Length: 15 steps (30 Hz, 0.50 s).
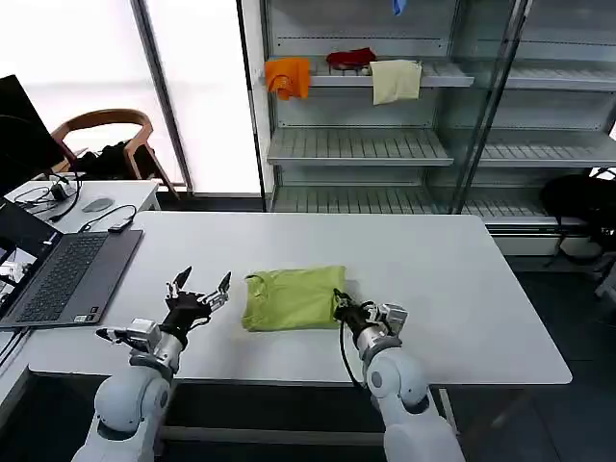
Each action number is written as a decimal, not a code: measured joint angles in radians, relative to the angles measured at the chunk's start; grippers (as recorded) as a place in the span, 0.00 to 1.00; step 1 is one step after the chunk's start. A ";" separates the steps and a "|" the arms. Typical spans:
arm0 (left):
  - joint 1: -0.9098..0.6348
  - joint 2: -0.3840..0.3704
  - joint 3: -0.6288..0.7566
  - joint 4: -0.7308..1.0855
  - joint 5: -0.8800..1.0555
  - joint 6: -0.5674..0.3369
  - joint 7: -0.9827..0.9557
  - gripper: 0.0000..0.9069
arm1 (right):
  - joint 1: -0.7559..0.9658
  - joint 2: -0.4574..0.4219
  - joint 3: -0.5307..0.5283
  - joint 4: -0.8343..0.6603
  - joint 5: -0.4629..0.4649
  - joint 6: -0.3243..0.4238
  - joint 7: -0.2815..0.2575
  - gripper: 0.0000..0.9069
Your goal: Fold and organize the clothes.
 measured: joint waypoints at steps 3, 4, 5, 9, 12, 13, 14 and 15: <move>0.001 -0.001 0.002 0.000 -0.001 0.001 0.002 1.00 | -0.009 -0.011 0.007 0.007 -0.001 0.000 -0.003 1.00; 0.001 0.000 0.002 0.000 -0.002 0.002 0.002 1.00 | -0.013 -0.014 0.009 0.009 -0.003 0.000 -0.005 1.00; 0.000 0.000 0.002 -0.001 -0.003 0.002 0.002 1.00 | -0.018 -0.015 0.012 0.010 -0.006 0.000 -0.007 1.00; -0.002 0.002 0.001 -0.005 -0.003 0.005 0.002 1.00 | -0.036 -0.013 0.028 0.019 -0.038 0.000 -0.023 1.00; -0.001 0.002 0.000 -0.008 -0.003 0.005 0.005 1.00 | -0.052 -0.012 0.042 0.031 -0.080 0.002 -0.043 1.00; 0.000 0.002 -0.001 -0.010 -0.004 0.005 0.006 1.00 | -0.055 -0.013 0.046 0.036 -0.095 0.003 -0.048 1.00; 0.002 0.002 -0.002 -0.013 -0.007 0.005 0.006 1.00 | -0.059 -0.015 0.051 0.042 -0.110 0.006 -0.052 1.00; 0.003 0.002 -0.005 -0.016 -0.009 0.005 0.006 1.00 | -0.063 -0.018 0.056 0.050 -0.128 0.007 -0.057 1.00</move>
